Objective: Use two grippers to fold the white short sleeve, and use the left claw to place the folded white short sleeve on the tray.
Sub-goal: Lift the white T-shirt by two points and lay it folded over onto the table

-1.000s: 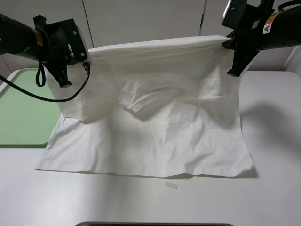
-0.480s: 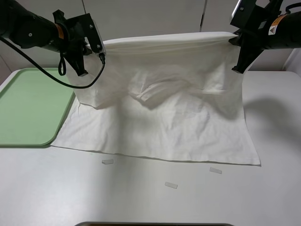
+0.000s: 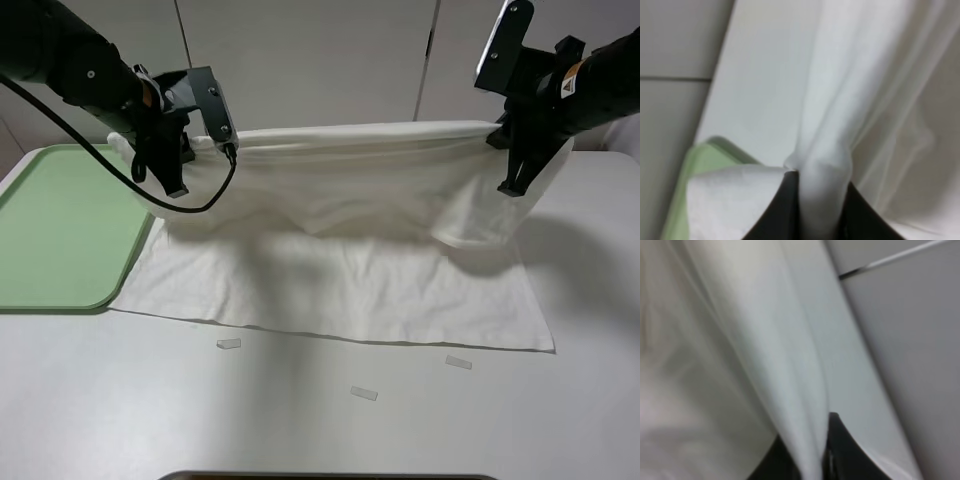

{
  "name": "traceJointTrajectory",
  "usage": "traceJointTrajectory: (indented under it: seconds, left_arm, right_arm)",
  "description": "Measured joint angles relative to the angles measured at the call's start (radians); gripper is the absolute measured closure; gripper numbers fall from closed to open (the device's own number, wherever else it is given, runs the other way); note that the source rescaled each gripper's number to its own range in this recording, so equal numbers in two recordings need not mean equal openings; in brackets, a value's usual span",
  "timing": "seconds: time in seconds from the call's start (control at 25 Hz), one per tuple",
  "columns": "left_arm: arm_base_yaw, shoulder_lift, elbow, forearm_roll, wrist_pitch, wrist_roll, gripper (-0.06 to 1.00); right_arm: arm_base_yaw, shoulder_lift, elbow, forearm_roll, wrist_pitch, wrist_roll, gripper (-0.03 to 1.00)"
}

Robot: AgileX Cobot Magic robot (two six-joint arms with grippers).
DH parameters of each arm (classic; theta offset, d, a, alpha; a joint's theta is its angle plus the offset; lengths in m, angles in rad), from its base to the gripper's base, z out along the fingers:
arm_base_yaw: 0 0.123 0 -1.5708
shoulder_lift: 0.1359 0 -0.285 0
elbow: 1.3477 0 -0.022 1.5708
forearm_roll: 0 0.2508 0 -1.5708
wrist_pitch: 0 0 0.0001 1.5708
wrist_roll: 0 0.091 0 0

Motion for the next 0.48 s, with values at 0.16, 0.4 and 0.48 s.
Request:
traceJointTrajectory:
  seconds: [0.16,0.4,0.48]
  left_arm:
    - [-0.003,0.000,0.000,-0.096,0.068,0.002,0.93]
    - [-0.009,0.000,-0.003,-0.181,0.190,0.004,0.93]
    - [-0.010,0.000,-0.006,-0.216,0.273,0.004,0.93]
  right_arm:
    - [0.006,-0.001,0.000,0.047,0.093,0.000,0.95]
    - [0.011,-0.001,0.000,0.164,0.282,0.000,0.95]
    - [0.011,-0.001,0.000,0.210,0.332,0.000,0.95]
